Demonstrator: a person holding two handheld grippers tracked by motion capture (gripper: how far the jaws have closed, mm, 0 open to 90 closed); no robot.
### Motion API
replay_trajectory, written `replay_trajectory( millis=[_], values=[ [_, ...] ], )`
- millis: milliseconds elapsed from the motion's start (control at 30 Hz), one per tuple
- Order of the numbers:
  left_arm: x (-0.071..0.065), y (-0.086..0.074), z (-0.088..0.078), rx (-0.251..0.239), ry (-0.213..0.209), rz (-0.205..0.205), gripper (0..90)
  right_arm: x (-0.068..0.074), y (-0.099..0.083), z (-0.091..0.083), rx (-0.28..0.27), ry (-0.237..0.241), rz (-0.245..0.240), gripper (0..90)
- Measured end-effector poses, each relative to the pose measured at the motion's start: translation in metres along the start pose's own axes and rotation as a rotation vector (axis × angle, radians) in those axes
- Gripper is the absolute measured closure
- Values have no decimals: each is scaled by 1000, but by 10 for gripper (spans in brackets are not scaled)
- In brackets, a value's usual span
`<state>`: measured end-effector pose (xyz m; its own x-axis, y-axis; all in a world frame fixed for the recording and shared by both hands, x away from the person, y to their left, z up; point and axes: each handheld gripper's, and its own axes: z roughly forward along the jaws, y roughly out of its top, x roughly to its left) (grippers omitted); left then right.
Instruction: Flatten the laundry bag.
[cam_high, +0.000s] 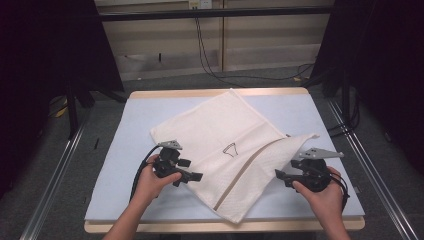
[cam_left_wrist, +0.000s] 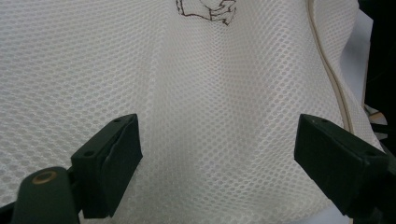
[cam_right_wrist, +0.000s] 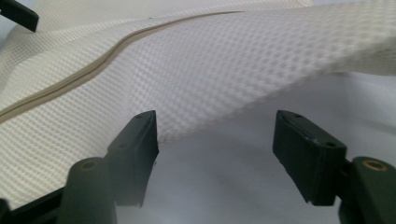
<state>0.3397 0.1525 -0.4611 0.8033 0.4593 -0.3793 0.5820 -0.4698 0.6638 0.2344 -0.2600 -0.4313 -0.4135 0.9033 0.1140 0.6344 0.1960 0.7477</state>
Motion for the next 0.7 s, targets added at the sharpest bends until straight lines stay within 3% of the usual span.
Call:
replay_trajectory(
  millis=[100,200,367,700],
  values=[
    [0,0,-2,-6,28,3,156,-10,-3,-2,-1,-23,9,224],
    [0,0,-2,-3,22,3,165,-17,-6,-5,3,-32,13,180],
    [-2,0,1,10,23,10,170,-22,-8,-9,-7,8,18,104],
    [-1,-2,1,7,14,3,182,-35,-8,-7,15,-22,31,119]
  ],
)
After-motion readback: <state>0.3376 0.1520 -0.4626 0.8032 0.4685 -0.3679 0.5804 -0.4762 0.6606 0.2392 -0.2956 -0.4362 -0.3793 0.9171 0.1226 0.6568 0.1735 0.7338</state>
